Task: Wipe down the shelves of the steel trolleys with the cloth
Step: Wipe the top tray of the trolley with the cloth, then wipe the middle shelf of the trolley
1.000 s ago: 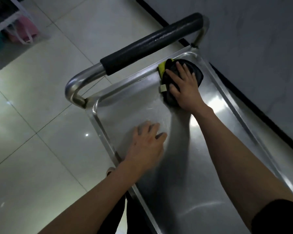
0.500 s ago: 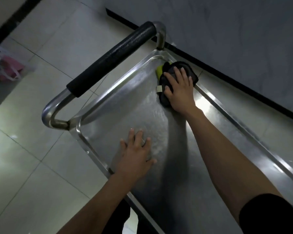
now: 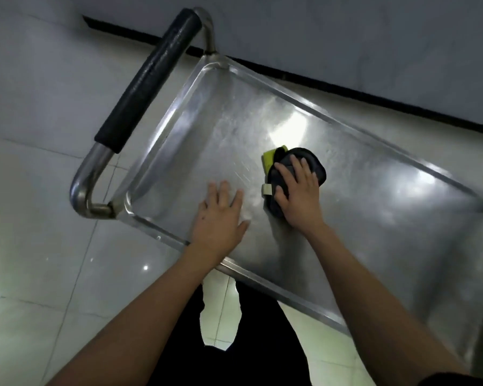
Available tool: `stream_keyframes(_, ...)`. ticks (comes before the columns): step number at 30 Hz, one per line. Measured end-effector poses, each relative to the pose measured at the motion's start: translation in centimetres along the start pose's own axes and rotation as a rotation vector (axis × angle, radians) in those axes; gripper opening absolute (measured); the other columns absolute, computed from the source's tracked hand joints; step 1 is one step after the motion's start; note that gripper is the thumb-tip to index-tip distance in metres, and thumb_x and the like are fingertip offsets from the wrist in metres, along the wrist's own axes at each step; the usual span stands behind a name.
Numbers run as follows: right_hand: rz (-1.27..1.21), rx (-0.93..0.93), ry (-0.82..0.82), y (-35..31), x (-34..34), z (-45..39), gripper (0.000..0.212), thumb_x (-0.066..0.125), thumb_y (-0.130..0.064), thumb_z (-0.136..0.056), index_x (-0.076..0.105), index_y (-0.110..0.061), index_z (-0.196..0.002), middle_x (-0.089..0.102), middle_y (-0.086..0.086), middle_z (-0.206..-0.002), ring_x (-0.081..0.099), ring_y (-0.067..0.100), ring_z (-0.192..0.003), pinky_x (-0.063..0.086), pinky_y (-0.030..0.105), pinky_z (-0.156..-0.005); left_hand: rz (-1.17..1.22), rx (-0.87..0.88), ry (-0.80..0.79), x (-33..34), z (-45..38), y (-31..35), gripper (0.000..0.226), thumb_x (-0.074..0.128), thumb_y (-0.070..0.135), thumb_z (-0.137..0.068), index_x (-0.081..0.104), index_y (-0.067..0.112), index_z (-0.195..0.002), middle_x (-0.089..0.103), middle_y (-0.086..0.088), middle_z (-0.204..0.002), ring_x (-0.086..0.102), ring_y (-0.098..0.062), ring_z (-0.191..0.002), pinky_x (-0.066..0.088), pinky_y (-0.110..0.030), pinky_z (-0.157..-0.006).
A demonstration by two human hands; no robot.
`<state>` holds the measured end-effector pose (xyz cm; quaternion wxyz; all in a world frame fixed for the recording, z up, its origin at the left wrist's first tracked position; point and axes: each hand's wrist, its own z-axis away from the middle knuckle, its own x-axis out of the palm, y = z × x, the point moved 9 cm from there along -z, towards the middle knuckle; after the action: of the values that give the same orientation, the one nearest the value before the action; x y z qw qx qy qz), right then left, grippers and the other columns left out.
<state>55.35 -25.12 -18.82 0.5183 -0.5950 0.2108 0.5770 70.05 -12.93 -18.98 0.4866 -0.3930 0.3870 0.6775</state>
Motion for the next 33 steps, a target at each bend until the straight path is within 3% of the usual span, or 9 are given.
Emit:
stream_keyframes(5, -0.027, 0.176, 0.024, -2.4, 2.6, 9.8, 0.054, 0.052, -0.030, -0.093, 0.042, -0.029, -0.145, 0.019, -0.001, -0.163, 0.005, 0.022, -0.153, 0.009, 0.050, -0.122, -0.069, 0.191, -0.010, 0.5, 1.1, -1.8, 0.074, 0.039, 0.059, -0.096, 0.013, 0.027, -0.158, 0.001, -0.012, -0.167, 0.001, -0.039, -0.152, 0.032, -0.055, -0.109)
stream_keyframes(8, -0.019, 0.213, 0.025, -4.3, 4.1, 14.4, 0.048, 0.052, -0.034, -0.092, 0.046, -0.030, -0.139, 0.025, -0.001, -0.160, 0.009, 0.022, -0.152, 0.015, 0.054, -0.121, -0.032, 0.275, -0.077, 0.3, 1.4, -2.2, 0.067, 0.041, 0.051, -0.098, 0.018, 0.026, -0.156, -0.001, -0.010, -0.168, -0.002, -0.037, -0.153, 0.026, -0.056, -0.113)
stream_keyframes(10, 0.033, 0.242, 0.056, -4.9, 4.3, 15.9, 0.047, 0.051, -0.042, -0.095, 0.045, -0.031, -0.140, 0.025, 0.001, -0.160, 0.012, 0.025, -0.151, 0.021, 0.055, -0.119, -0.011, 0.314, -0.098, -0.1, 2.0, -2.2, 0.059, 0.041, 0.048, -0.099, 0.029, 0.024, -0.152, 0.007, -0.011, -0.167, 0.003, -0.036, -0.153, 0.025, -0.055, -0.114)
stream_keyframes(13, 0.082, 0.341, 0.071, -4.7, 4.4, 16.7, 0.064, 0.048, -0.050, -0.097, 0.023, -0.037, -0.153, 0.004, 0.002, -0.166, 0.003, 0.031, -0.152, 0.019, 0.053, -0.118, 0.011, 0.352, -0.105, -0.6, 3.6, -1.9, 0.047, 0.042, 0.044, -0.100, 0.045, 0.023, -0.142, 0.026, -0.010, -0.160, 0.014, -0.031, -0.151, 0.029, -0.053, -0.112)
stream_keyframes(15, 0.089, 0.370, 0.052, -4.6, 4.7, 16.6, 0.065, 0.046, -0.051, -0.098, 0.017, -0.039, -0.155, 0.002, 0.002, -0.166, 0.002, 0.032, -0.152, 0.023, 0.053, -0.117, 0.002, 0.380, -0.067, -1.1, 5.1, -1.7, 0.042, 0.044, 0.042, -0.099, 0.053, 0.021, -0.135, 0.040, -0.007, -0.150, 0.024, -0.029, -0.146, 0.033, -0.052, -0.107)
stream_keyframes(18, 0.106, 0.387, 0.056, -5.0, 4.9, 17.1, 0.057, 0.048, -0.047, -0.098, 0.031, -0.036, -0.151, 0.015, 0.004, -0.164, 0.014, 0.034, -0.148, 0.032, 0.052, -0.108, 0.019, 0.375, -0.016, -1.3, 7.4, -1.8, 0.037, 0.047, 0.039, -0.098, 0.059, 0.022, -0.128, 0.050, -0.003, -0.141, 0.034, -0.025, -0.138, 0.036, -0.050, -0.104)
stream_keyframes(22, 0.055, 0.340, 0.121, -6.1, 4.9, 19.1, 0.045, 0.057, -0.034, -0.094, 0.050, -0.029, -0.139, 0.035, 0.008, -0.155, 0.031, 0.038, -0.136, 0.037, 0.052, -0.100, 0.084, 0.322, 0.007, -0.5, 10.7, -2.5, 0.035, 0.050, 0.037, -0.098, 0.061, 0.025, -0.129, 0.051, -0.003, -0.143, 0.038, -0.025, -0.136, 0.037, -0.050, -0.106)
stream_keyframes(28, -0.062, 0.271, 0.130, -7.0, 4.7, 23.5, 0.041, 0.058, -0.024, -0.091, 0.057, -0.027, -0.132, 0.044, 0.006, -0.146, 0.038, 0.037, -0.128, 0.039, 0.050, -0.101, 0.122, 0.247, 0.059, 0.7, 18.0, -2.7, 0.038, 0.055, 0.034, -0.097, 0.063, 0.019, -0.132, 0.059, -0.005, -0.137, 0.047, -0.028, -0.131, 0.041, -0.051, -0.104)
stream_keyframes(33, -0.325, 0.275, 0.298, -6.9, 4.0, 30.0, 0.041, 0.063, -0.021, -0.089, 0.062, -0.020, -0.130, 0.052, 0.005, -0.140, 0.046, 0.031, -0.124, 0.038, 0.044, -0.105, 0.129, 0.194, 0.028, 2.7, 24.4, -2.0, 0.040, 0.053, 0.034, -0.098, 0.060, 0.023, -0.136, 0.058, -0.001, -0.138, 0.048, -0.025, -0.129, 0.041, -0.045, -0.104)
